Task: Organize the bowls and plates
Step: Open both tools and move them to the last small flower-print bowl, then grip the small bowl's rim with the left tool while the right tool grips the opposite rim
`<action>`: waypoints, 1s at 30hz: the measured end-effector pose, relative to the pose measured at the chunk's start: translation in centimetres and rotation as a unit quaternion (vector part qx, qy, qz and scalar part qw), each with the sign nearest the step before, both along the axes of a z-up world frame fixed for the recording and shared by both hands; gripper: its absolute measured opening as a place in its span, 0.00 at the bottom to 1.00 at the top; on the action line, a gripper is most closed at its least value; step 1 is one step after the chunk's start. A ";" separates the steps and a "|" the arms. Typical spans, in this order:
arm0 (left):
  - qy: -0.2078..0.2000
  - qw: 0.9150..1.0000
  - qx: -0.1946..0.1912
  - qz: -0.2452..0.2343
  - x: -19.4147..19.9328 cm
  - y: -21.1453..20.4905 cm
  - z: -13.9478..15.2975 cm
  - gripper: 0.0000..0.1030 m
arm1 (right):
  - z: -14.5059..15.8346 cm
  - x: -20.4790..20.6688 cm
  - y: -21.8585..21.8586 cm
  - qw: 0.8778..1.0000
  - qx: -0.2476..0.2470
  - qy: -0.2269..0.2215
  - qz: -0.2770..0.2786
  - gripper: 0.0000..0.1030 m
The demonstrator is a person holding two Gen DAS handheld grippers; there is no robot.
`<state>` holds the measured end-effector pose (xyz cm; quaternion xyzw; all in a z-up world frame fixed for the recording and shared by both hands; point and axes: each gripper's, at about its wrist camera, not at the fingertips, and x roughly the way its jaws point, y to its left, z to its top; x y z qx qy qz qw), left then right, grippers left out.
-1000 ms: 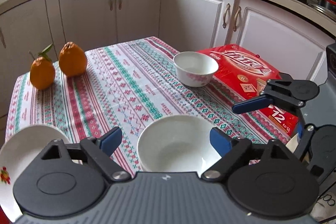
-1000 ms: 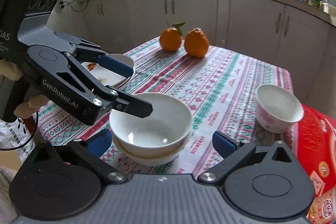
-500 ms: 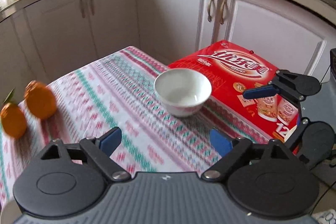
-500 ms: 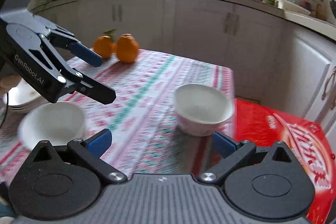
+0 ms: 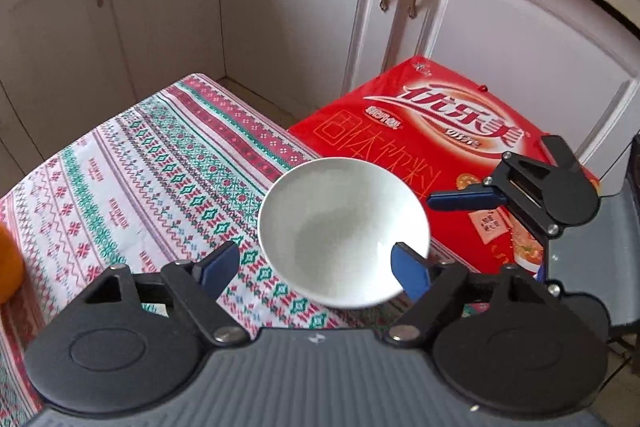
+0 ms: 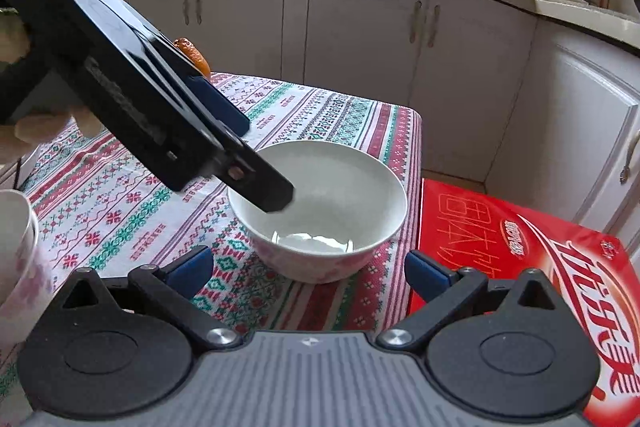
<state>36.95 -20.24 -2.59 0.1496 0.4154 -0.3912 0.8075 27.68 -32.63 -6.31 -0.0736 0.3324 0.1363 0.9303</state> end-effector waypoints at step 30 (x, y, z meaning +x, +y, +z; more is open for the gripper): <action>0.027 1.000 0.014 -0.005 3.3 -2.9 -2.4 0.57 | -0.2 1.8 -0.7 1.000 0.021 -0.001 0.005 0.87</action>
